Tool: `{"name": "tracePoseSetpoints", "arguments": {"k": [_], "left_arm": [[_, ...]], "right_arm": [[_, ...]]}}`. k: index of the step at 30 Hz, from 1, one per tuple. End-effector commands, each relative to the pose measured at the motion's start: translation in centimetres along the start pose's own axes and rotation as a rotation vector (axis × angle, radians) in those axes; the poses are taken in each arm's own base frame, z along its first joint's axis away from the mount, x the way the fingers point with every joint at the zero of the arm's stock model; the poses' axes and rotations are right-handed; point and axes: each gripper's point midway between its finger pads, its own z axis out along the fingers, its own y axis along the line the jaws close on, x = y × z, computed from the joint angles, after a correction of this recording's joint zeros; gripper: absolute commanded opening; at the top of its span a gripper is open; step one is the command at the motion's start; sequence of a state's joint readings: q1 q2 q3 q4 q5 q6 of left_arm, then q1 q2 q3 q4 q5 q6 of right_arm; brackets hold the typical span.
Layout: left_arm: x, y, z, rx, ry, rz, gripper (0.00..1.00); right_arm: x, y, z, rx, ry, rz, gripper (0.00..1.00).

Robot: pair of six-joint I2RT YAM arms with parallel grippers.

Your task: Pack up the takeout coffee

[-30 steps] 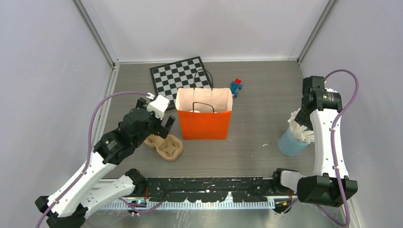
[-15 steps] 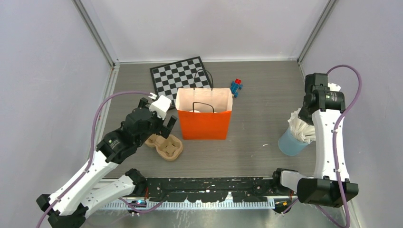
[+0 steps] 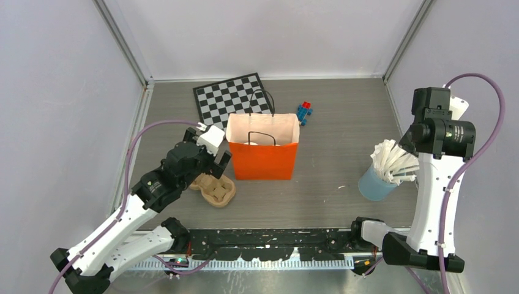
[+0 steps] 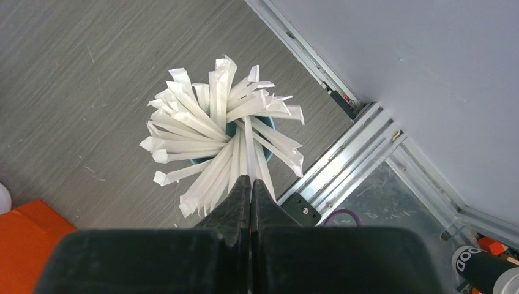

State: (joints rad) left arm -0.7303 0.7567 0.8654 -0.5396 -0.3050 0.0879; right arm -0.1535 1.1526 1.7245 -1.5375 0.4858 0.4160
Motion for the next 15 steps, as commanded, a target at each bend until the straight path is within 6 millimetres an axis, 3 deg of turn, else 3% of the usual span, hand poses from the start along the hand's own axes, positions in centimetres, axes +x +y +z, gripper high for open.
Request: {"name": "tracePoseSetpoints", "arguments": {"k": [1,10,15], "left_arm": [[-2.6,0.4,-0.2,-0.007,-0.12,-0.026,1.0],[-3.3,0.2,-0.6,0.009,-0.142,-0.053,1.0],[-4.6,0.9,-1.2,-0.008,-0.16,-0.036,1.0]], "right_arm": [[0.5,-1.5,-2.3,-0.014,-0.01,0.01,0.0],[0.2,-3.9,-5.0,0.024,-0.049,0.016,0.0],[-1.1,-3.6,-7.1,-0.059,-0.118,0.072,0.0]]}}
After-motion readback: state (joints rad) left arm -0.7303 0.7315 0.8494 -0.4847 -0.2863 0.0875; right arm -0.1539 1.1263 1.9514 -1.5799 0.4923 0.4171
